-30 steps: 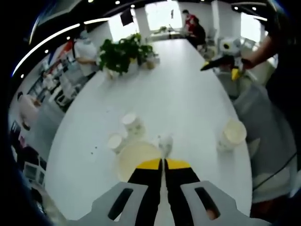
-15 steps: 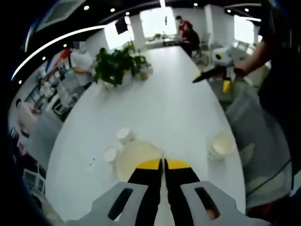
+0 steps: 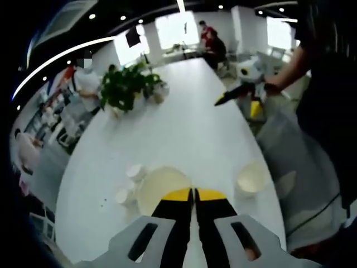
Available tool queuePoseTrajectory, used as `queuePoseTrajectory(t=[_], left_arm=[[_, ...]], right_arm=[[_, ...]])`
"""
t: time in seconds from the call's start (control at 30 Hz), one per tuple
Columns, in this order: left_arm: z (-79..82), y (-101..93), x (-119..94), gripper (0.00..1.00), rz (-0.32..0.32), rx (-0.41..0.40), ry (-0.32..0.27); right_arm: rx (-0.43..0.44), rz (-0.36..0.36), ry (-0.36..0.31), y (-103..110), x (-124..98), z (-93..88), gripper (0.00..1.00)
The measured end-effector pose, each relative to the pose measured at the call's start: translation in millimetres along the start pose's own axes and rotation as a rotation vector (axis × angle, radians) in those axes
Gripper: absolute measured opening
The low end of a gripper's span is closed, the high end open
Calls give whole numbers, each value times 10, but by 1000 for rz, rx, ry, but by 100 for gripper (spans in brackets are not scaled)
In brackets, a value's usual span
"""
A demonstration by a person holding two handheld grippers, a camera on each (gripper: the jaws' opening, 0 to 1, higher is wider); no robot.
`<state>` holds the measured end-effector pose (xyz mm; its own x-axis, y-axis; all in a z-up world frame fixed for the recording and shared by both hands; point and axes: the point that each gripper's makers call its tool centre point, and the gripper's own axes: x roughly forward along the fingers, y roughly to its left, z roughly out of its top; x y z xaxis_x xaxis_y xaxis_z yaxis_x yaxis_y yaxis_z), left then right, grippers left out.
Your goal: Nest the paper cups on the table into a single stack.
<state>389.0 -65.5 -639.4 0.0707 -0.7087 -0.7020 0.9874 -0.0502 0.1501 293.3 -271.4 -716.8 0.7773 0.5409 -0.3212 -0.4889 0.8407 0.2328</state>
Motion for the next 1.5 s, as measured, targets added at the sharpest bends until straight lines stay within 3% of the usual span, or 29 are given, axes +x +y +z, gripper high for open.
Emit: queuePoseTrajectory(t=[0.97, 1.5], left_arm=[[70, -679, 220, 0, -100, 62, -4], [83, -892, 250, 0, -124, 60, -17]], right_arm=[[12, -12, -2, -43, -18, -40, 88], [3, -8, 5, -11, -8, -58, 89]])
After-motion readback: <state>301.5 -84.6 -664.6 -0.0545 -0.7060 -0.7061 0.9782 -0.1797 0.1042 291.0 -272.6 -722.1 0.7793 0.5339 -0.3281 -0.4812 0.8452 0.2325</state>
